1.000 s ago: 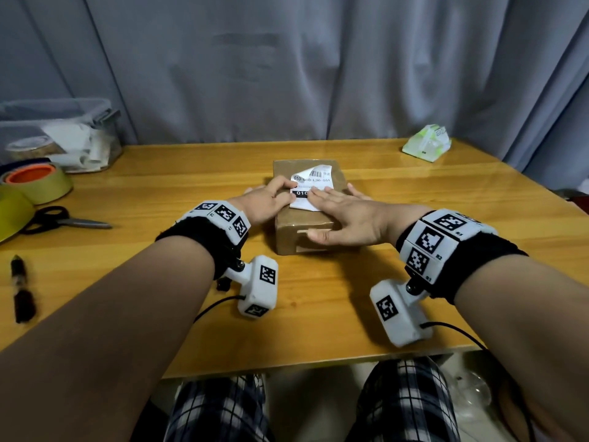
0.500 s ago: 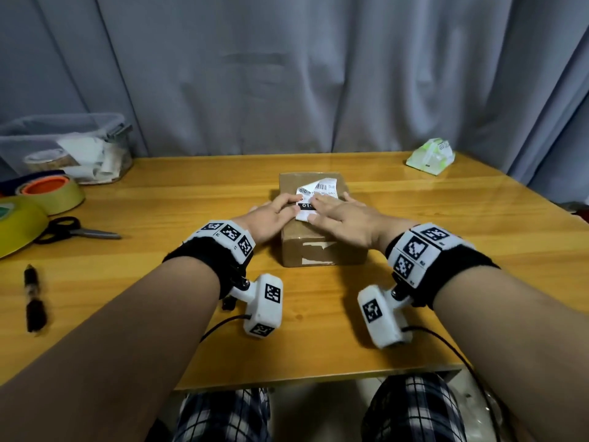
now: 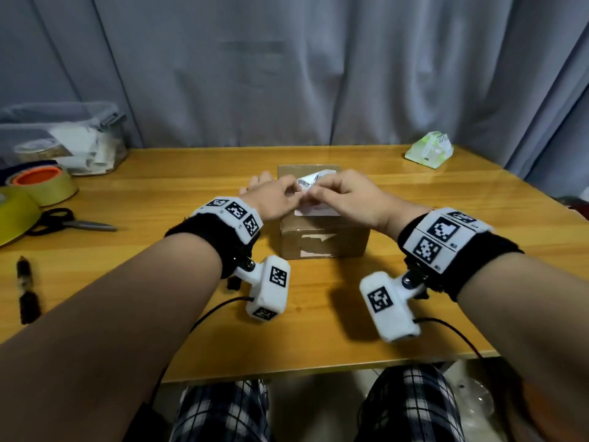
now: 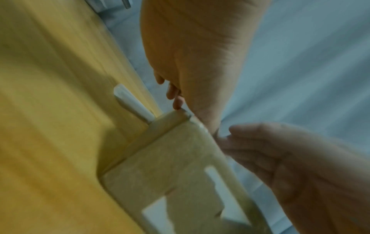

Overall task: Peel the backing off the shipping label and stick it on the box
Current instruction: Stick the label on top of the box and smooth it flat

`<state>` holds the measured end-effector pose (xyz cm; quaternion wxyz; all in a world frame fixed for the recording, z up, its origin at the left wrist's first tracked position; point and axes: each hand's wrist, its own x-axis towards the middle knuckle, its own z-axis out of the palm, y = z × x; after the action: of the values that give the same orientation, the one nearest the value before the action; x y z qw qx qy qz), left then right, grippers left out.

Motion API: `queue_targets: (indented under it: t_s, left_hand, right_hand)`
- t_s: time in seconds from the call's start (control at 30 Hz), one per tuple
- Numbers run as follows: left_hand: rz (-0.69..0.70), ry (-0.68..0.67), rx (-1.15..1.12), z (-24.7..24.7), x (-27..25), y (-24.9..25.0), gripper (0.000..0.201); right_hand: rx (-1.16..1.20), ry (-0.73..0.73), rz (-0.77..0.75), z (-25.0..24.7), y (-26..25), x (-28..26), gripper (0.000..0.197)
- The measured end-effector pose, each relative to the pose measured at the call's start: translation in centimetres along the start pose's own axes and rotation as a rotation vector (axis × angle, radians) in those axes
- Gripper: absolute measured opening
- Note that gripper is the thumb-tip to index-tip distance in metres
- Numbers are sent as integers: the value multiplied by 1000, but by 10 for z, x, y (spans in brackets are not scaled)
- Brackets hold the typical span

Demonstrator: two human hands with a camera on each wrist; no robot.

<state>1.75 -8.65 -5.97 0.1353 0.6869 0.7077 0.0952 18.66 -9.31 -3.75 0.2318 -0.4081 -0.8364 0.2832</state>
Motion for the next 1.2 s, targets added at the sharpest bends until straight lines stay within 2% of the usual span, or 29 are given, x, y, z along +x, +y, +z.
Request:
queue_targets:
  t_s: [0.07,0.1,0.17,0.23,0.33,0.5,0.57,0.63,0.73,0.8,0.87,0.93,1.1,1.2]
  left_hand:
    - [-15,1,7,2,-6,5,55]
    - [-17,-17,-5,2,-8,5,57]
    - [-10,-71,-27,2,-10,0,58]
    - [-7,-134,-54,2,-11,-7,60]
    - [2,-208,-76,1,-13,-12,60]
    - [19,-262,-95,-7,-16,-15,60]
    - [16,-263,-92,-9,-19,-15,59]
    - [27,-192,-1,-12,-20,-8,57]
    - [195,-39,218,-7,-22,20,53]
    - [306,-108,258,4,-27,40,61]
    - [329,-239,283,9,-32,48,73]
    - [339,-299,320,3,-34,44,79]
    - [314,-309,463,-10,-35,22,95]
    - [316,-276,508,-9,-35,29,105]
  right_hand:
    - [-114,161,81,5,6,9,25]
    - [-209,195,148,10,9,13,25]
    - [-447,158,297,21,11,18,35]
    - [-584,103,397,28,10,20,47]
    - [-598,80,492,26,10,20,57]
    - [-486,48,624,15,19,13,63]
    - [-458,66,644,8,22,8,62]
    - [-426,75,644,6,25,5,59]
    - [-397,33,603,12,27,2,59]
    - [-401,-7,575,13,31,1,60]
    - [-376,-38,569,11,34,0,58]
    - [-341,-40,582,9,36,-2,55]
    - [-347,-34,590,10,33,-4,54]
    - [-353,-23,594,9,32,-3,54]
